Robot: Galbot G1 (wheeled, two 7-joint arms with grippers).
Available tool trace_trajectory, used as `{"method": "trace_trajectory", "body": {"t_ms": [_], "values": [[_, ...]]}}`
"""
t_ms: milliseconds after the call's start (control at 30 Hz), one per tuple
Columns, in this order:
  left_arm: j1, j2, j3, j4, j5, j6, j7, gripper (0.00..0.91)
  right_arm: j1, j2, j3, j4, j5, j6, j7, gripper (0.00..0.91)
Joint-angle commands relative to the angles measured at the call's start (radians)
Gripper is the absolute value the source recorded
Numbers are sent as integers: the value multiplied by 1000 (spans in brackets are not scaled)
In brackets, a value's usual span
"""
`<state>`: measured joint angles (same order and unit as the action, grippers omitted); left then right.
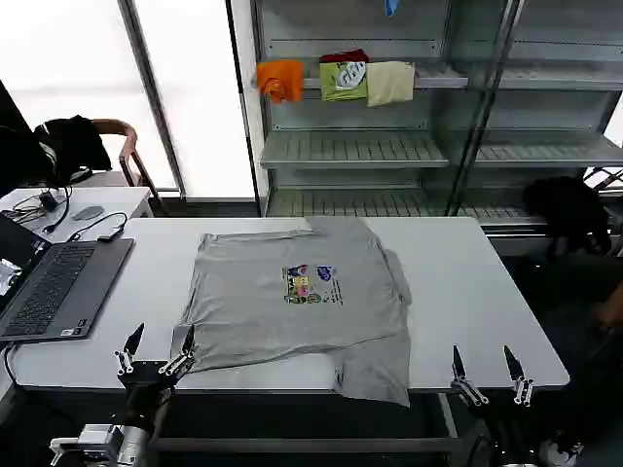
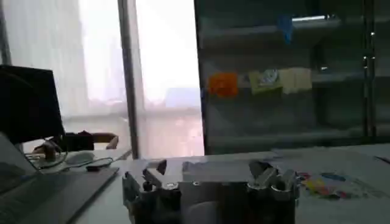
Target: Fold and organize the clothes.
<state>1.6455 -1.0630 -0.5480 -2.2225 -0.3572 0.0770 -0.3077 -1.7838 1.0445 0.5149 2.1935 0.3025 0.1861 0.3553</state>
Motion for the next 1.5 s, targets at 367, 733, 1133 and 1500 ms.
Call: {"method": "trace_trajectory", "body": {"t_ms": [367, 733, 1133, 1500], "values": [[-41, 55, -31, -92, -221, 499, -85, 907, 140, -6, -88, 138, 137, -695, -79, 907], [-72, 61, -37, -13, -228, 466, -68, 907, 156, 11, -146, 93, 108, -677, -116, 907], [-100, 45, -38, 70, -271, 462, -43, 907, 212, 27, -193, 58, 82, -679, -117, 907], [-106, 28, -21, 113, -285, 438, -23, 887, 244, 31, -212, 27, 81, -680, -118, 887]]}}
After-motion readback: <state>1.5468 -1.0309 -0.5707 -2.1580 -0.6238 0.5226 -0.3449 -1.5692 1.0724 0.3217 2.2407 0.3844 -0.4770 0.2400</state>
